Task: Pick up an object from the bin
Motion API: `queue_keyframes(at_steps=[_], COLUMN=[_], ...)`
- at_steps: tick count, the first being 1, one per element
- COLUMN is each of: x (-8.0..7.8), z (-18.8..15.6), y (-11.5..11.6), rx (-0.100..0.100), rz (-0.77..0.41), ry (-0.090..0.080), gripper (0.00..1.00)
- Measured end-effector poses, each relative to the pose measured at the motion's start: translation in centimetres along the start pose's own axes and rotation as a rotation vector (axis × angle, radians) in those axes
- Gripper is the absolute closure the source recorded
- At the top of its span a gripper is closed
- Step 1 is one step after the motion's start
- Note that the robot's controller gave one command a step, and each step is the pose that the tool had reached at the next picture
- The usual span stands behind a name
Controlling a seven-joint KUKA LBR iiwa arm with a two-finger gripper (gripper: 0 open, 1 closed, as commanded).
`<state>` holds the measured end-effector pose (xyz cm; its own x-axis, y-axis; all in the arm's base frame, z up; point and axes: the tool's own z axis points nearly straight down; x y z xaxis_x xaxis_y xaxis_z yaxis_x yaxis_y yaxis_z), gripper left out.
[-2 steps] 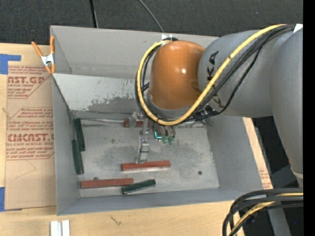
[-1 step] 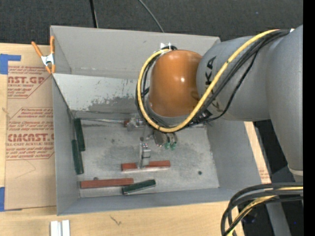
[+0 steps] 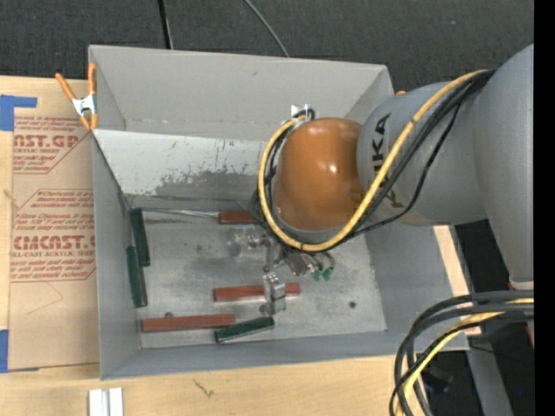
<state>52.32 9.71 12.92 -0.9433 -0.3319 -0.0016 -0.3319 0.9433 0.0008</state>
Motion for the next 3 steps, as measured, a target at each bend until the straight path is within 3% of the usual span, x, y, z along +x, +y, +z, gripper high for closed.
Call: queue_keyframes(at_steps=[1,2,3], x=[3.3,3.1,3.1], z=[2.0,6.0,6.0], y=[-0.5,-1.4,-1.4], rx=[0.000,0.000,0.000], rz=[0.015,0.250,0.251], ry=[0.001,0.001,0.001], gripper=[0.00,1.00,1.00])
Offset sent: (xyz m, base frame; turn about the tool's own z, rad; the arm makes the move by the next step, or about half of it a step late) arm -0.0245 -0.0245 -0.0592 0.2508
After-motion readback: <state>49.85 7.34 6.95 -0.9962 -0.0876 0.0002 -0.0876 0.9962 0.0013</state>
